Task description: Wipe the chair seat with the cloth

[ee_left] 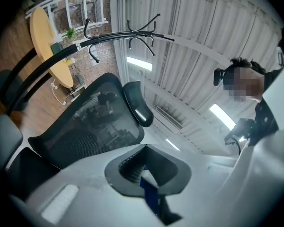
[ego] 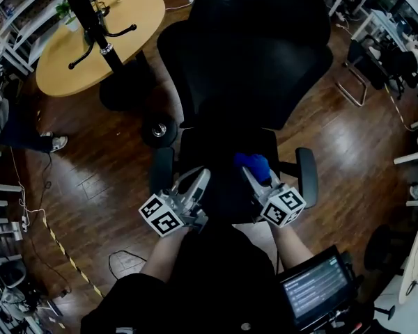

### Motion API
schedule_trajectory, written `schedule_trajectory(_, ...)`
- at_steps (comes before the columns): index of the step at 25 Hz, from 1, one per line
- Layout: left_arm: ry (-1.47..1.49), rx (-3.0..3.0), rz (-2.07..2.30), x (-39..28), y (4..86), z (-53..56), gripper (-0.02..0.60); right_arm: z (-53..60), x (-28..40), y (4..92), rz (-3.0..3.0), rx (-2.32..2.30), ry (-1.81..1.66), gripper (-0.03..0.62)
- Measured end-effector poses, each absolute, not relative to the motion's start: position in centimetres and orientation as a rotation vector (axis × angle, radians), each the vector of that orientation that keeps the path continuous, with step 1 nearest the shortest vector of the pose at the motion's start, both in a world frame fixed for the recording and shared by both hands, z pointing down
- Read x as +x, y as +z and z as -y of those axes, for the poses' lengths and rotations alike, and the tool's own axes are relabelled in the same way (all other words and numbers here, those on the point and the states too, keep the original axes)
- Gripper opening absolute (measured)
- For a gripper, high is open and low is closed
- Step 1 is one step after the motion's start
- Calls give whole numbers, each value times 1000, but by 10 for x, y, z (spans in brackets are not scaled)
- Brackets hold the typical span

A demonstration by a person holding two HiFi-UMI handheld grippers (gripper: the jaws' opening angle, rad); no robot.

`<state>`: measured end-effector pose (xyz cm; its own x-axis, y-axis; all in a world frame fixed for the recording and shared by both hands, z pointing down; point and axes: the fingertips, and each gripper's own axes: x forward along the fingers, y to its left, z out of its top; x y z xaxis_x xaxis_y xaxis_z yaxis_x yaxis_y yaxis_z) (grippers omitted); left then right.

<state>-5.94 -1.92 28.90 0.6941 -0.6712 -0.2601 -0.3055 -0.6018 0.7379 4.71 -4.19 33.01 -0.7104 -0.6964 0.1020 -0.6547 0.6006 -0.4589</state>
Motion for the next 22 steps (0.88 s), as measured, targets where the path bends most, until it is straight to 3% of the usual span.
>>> schedule_trajectory(5, -685, 2145, 816, -53, 324, 38, -9, 115, 32, 445, -2807, -1225, -981, 44)
schedule_trajectory(11, -688, 2053, 886, -67, 396, 52, -9, 181, -45, 587, -2979, -1155, -1071, 44)
schedule_trajectory(17, -719, 2053, 921, -87, 422, 57, -9, 220, -119, 657, -3067, -1168, -1067, 44)
schedule_trajectory(22, -719, 2042, 908, -88, 433, 55, -9, 225, -134, 695, -3140, -1312, -999, 44)
